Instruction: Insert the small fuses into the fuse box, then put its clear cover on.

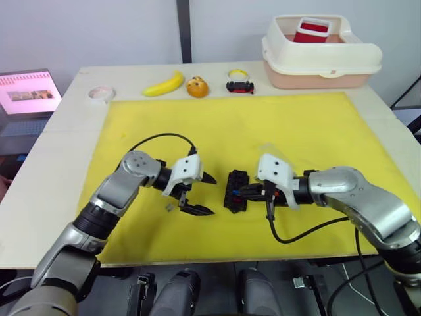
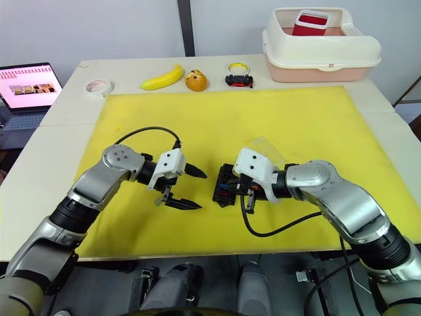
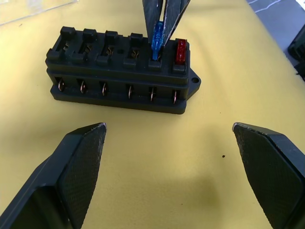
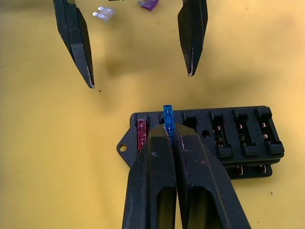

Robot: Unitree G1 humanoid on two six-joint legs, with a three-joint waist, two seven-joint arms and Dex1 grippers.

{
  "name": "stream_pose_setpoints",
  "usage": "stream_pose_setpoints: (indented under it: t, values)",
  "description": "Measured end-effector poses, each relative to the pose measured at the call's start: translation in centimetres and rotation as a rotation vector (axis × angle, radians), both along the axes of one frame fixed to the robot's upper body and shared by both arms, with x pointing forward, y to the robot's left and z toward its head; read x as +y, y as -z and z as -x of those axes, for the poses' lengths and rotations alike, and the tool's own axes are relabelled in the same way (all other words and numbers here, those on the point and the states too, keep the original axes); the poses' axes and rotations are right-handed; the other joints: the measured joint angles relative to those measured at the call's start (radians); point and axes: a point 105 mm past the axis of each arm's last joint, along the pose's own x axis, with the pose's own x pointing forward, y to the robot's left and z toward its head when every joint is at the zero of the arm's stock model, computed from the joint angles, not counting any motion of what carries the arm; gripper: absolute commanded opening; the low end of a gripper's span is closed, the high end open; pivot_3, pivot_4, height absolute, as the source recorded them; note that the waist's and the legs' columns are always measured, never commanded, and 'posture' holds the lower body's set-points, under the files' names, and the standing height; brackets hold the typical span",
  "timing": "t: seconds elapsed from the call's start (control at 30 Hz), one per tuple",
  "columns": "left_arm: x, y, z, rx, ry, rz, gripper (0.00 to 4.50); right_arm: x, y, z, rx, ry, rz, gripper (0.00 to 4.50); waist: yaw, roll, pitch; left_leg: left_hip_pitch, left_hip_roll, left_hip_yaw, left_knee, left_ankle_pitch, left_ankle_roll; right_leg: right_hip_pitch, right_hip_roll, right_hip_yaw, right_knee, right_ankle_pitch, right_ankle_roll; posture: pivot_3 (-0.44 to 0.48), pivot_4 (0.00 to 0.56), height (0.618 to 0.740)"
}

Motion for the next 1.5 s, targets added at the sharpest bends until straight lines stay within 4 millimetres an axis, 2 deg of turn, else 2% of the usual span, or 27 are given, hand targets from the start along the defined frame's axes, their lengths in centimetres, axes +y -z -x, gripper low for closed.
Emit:
stream_pose_setpoints:
  t: [0.53,1.03,1.13,1.5]
  values:
    - [-0.13,0.04,-0.04,-0.004,-0.001,0.0,4.46,0.37,0.47,0.01,-0.007,-0.016,-0.019,0.0,-0.002,0.0,0.0,0.0,0.0,0.0,0.0,0.0,0.0,0.0,0.0,0.0,0.0,0.0,0.0,0.0,0.15,0.74]
    - [-0.36,0.02,-0.06,-0.006,-0.003,0.008,4.46,-0.09,0.87,-0.16,-0.013,-0.018,-0.042,0.0,-0.001,0.0,0.0,0.0,0.0,0.0,0.0,0.0,0.0,0.0,0.0,0.0,0.0,0.0,0.0,0.0,0.15,0.74]
    - [-0.36,0.02,-0.07,-0.006,-0.004,0.008,4.5,-0.08,0.81,-0.19,-0.013,-0.017,-0.044,0.9,-0.001,0.0,0.0,0.0,0.0,0.0,0.0,0.0,0.0,0.0,0.0,0.0,0.0,0.0,0.0,0.0,0.15,0.74]
    - [-0.3,0.23,0.0,0.0,-0.008,0.008,4.5,-0.12,0.68,-0.38,-0.014,-0.012,-0.039,0.9,0.0,0.0,0.0,0.0,0.0,0.0,0.0,0.0,0.0,0.0,0.0,0.0,0.0,0.0,0.0,0.0,0.15,0.74]
